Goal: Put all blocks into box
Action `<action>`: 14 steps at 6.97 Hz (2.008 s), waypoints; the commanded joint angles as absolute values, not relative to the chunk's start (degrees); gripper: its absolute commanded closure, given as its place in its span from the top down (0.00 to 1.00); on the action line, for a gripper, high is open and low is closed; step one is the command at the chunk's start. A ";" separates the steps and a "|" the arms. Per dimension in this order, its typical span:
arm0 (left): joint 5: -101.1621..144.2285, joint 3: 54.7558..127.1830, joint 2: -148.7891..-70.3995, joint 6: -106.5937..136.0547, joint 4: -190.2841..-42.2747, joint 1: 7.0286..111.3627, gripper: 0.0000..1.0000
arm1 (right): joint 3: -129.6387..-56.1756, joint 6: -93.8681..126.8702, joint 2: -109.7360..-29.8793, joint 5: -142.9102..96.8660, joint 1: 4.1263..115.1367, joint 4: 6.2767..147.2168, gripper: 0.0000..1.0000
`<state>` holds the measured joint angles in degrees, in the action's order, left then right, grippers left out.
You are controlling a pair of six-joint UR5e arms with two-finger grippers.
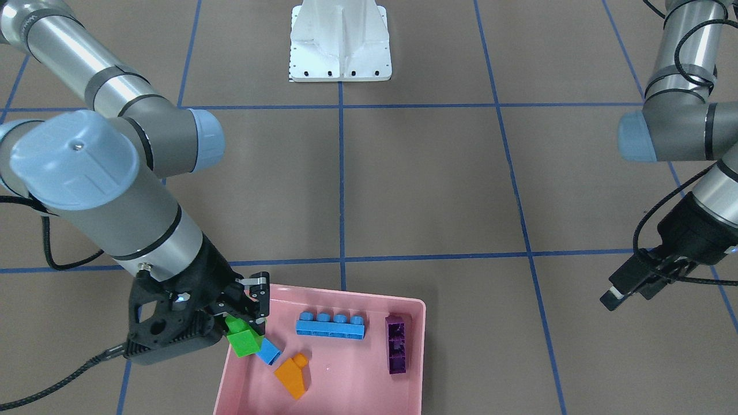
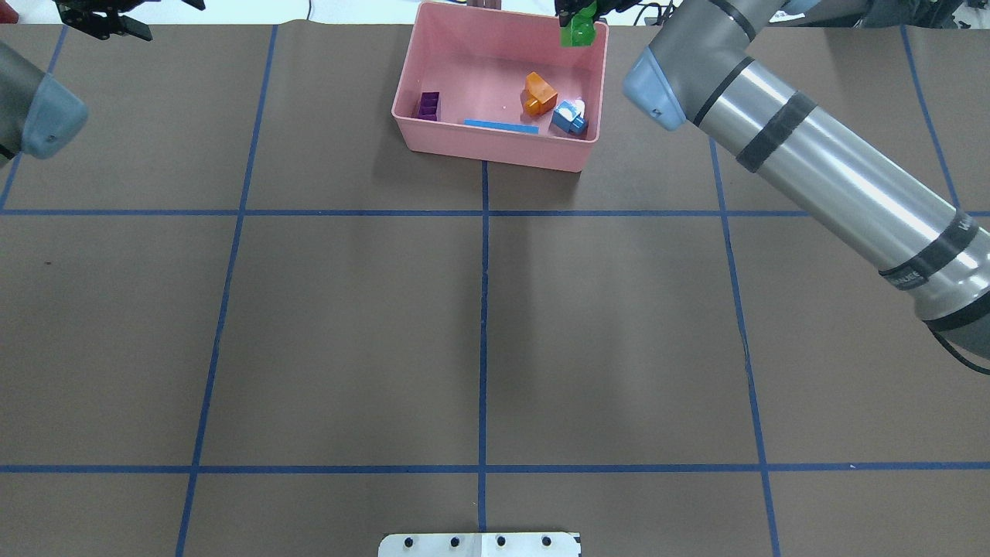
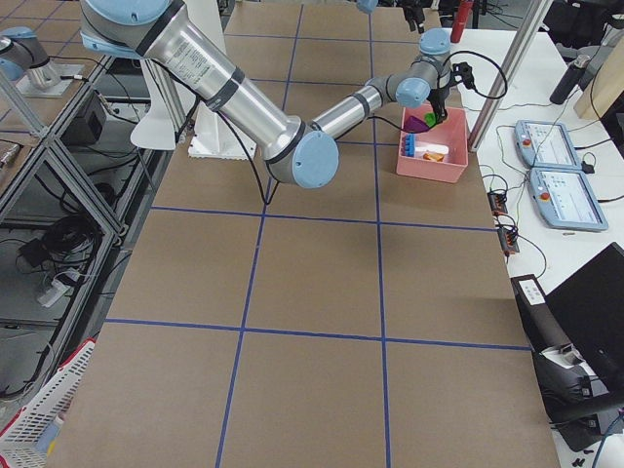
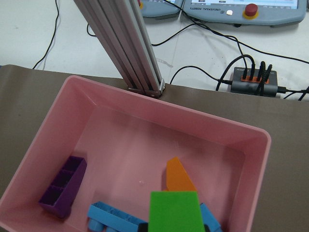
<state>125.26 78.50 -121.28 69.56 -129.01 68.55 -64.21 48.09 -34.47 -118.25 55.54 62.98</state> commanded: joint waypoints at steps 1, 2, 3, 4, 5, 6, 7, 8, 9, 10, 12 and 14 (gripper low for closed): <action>122.37 79.01 -119.37 69.35 -129.46 68.56 1.00 | -54.18 50.25 -28.86 -111.75 51.52 56.26 0.00; 116.51 79.10 -117.96 69.52 -129.64 67.86 1.00 | -52.57 52.27 -27.61 -111.01 51.16 56.25 0.40; 114.72 79.45 -116.82 69.61 -131.73 67.59 1.00 | -52.56 52.38 -27.42 -110.83 51.24 56.25 0.99; 116.70 79.37 -116.46 69.44 -132.01 67.59 1.00 | -52.56 52.56 -27.42 -110.83 51.33 56.34 0.99; 117.59 79.63 -116.54 67.26 -131.66 68.20 1.00 | -52.82 52.65 -27.33 -111.09 52.02 56.60 0.99; 117.51 79.80 -115.06 57.06 -129.66 68.99 1.00 | -55.52 52.21 -27.77 -114.05 53.95 59.47 0.99; 117.51 80.15 -113.92 47.99 -126.59 70.73 1.00 | -60.07 51.60 -28.03 -115.21 54.92 67.68 0.99; 117.42 80.50 -112.34 38.59 -122.47 72.32 1.00 | -65.34 46.98 -29.26 -116.53 56.50 74.55 1.00; 116.73 80.51 -110.24 27.19 -119.56 74.16 1.00 | -71.57 40.50 -33.88 -122.20 58.78 78.71 1.00; 116.81 80.42 -109.17 13.24 -114.83 77.31 1.00 | -78.59 39.91 -40.28 -123.39 60.28 80.75 1.00; 116.72 80.33 -108.72 -4.62 -107.61 82.87 1.00 | -91.18 38.42 -54.17 -124.18 63.70 80.86 1.00; 117.42 81.38 -103.12 -0.20 -108.63 83.32 1.00 | -93.60 38.76 -60.80 -128.23 66.78 80.07 0.99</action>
<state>117.13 80.71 -106.12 -1.70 -108.54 82.81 -91.76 38.69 -56.64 -126.65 64.82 80.30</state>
